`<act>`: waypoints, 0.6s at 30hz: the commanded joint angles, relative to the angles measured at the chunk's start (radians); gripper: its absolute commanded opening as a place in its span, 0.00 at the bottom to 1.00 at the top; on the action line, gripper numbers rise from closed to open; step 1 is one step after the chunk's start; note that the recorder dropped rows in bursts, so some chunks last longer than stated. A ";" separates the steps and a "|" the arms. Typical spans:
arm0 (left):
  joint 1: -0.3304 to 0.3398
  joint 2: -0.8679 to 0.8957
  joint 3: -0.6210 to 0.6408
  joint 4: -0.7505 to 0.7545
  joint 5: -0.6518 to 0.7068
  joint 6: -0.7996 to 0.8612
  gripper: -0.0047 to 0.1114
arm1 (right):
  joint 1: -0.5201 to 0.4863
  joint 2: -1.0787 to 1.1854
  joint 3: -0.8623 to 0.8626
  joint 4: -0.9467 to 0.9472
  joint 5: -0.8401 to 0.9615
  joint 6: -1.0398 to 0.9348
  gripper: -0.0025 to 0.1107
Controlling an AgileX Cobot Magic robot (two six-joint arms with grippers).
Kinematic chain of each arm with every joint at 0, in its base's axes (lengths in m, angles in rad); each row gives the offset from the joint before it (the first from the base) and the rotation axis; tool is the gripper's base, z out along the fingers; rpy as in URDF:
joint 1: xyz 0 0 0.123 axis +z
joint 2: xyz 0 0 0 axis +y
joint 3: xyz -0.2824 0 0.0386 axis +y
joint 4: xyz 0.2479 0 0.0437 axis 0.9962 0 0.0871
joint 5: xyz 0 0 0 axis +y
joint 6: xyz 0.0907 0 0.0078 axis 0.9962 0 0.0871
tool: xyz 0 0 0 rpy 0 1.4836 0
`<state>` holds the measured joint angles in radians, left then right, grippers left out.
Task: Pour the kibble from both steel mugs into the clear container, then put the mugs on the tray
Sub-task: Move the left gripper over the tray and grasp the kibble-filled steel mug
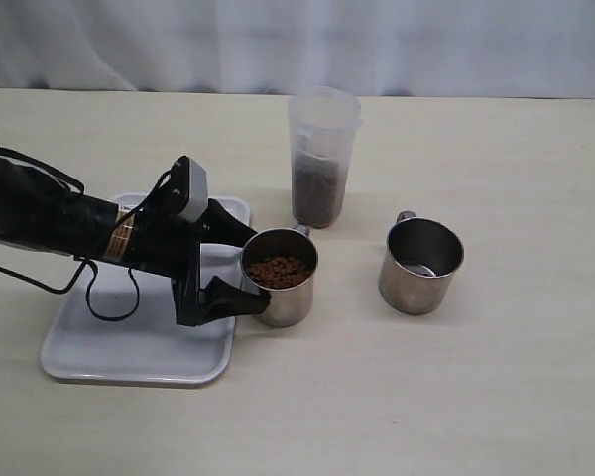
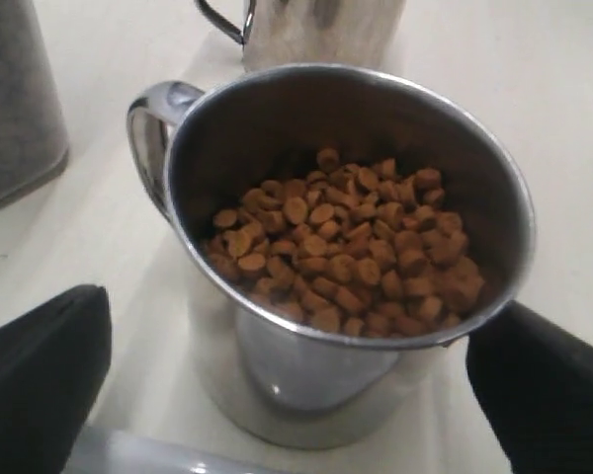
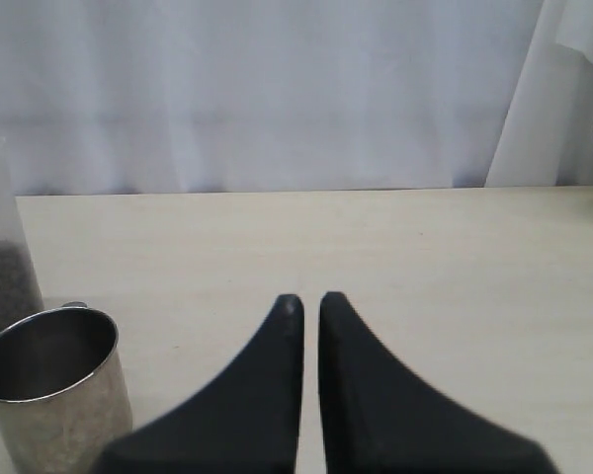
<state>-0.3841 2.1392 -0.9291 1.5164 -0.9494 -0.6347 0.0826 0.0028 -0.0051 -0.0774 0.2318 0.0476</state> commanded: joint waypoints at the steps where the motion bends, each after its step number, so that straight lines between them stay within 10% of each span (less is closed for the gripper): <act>1: -0.020 0.029 -0.041 0.008 -0.025 -0.021 0.89 | 0.002 -0.003 0.005 -0.013 0.005 -0.002 0.06; 18: -0.064 0.170 -0.190 0.004 -0.109 -0.023 0.89 | 0.002 -0.003 0.005 -0.013 0.005 -0.002 0.06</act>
<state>-0.4421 2.2959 -1.1000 1.5342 -1.0280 -0.6488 0.0826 0.0028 -0.0051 -0.0774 0.2318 0.0476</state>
